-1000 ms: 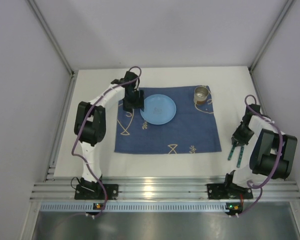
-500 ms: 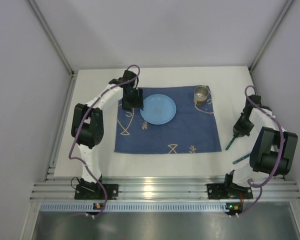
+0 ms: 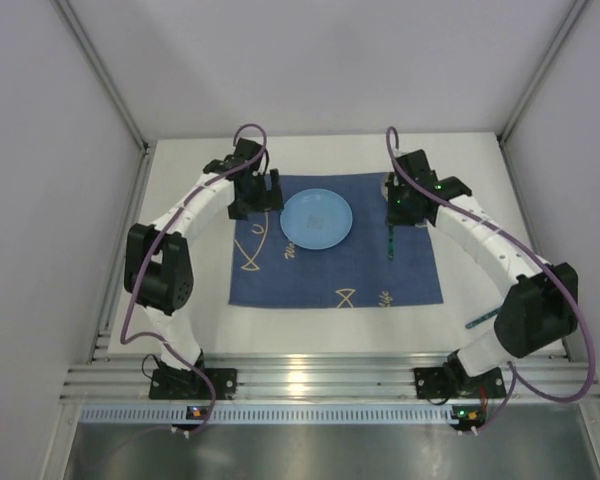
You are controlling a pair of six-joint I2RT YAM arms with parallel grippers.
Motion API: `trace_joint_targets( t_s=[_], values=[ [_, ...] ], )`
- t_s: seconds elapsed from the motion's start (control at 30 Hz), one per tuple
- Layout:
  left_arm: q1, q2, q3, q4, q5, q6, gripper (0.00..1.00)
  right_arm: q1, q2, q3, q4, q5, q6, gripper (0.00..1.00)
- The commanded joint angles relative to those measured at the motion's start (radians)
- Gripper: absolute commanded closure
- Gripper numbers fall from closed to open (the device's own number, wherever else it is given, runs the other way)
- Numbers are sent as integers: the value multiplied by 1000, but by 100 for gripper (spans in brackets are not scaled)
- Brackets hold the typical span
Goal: Set the dinner table for one person
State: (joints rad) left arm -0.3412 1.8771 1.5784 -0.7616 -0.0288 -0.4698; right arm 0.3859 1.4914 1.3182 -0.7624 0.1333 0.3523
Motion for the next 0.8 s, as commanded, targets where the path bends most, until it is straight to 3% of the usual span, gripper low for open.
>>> trace_joint_targets(
  t_s=[0.0,0.3,0.43,0.47,0.57,0.6,0.7,0.77],
  values=[
    [4,-108,-38,8,-112,-49,2,21,72,16,61,-27,17,100],
    [4,-217,-126,-16,-163,-61,2,15,357,93,133,-112,27,100],
    [4,-271,-192,-5,-171,-79,2,14,391,101,135,-121,36,98],
    [4,-283,-216,-4,-172,-84,2,15,394,99,135,-121,37,94],
    [4,-314,-250,1,-177,-92,2,13,383,102,133,-124,43,53],
    [4,-317,-253,1,-175,-93,2,11,377,108,133,-129,43,47],
    [4,-325,-256,2,-169,-98,2,10,346,137,115,-127,53,35],
    [4,-322,-247,5,-168,-98,2,4,317,156,92,-129,53,34]
  ],
)
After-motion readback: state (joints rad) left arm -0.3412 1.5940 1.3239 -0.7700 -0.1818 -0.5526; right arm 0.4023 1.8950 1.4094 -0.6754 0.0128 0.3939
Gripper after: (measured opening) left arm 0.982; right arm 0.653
